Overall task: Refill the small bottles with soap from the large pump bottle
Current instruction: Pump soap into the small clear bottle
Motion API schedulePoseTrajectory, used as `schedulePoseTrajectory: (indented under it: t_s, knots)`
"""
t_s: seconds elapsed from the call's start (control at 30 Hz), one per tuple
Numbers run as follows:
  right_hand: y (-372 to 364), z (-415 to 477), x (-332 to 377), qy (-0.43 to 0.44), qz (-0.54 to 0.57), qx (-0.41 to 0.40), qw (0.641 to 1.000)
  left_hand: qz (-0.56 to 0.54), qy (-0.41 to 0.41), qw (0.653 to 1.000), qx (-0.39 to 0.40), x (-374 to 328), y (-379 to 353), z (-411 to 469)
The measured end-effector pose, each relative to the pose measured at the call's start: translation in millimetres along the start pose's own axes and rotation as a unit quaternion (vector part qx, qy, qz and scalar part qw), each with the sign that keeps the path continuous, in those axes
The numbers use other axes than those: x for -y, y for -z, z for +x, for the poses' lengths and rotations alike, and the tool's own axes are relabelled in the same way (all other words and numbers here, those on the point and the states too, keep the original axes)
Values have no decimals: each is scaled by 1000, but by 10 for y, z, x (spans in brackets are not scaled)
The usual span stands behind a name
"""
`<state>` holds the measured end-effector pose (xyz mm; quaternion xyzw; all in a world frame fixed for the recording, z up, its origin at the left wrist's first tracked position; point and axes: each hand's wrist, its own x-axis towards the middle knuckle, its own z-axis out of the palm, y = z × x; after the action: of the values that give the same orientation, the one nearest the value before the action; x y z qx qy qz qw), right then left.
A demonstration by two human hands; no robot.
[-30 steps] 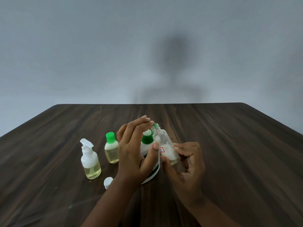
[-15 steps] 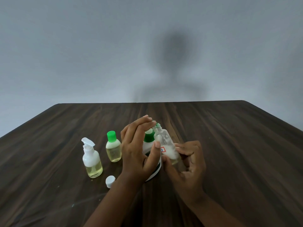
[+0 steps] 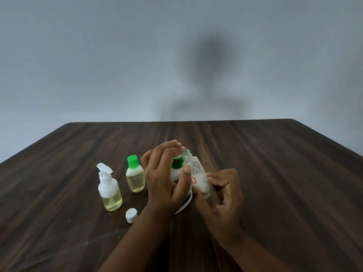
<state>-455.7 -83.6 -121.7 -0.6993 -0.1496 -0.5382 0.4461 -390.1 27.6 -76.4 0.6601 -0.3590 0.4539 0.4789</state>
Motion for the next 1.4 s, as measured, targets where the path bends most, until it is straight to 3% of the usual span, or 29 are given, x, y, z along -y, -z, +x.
schedulePoseTrajectory:
  t_s: [1.4]
  knots:
    - [-11, 35, 16, 27, -2, -20, 999, -9, -13, 1000, -25, -60, 58, 88]
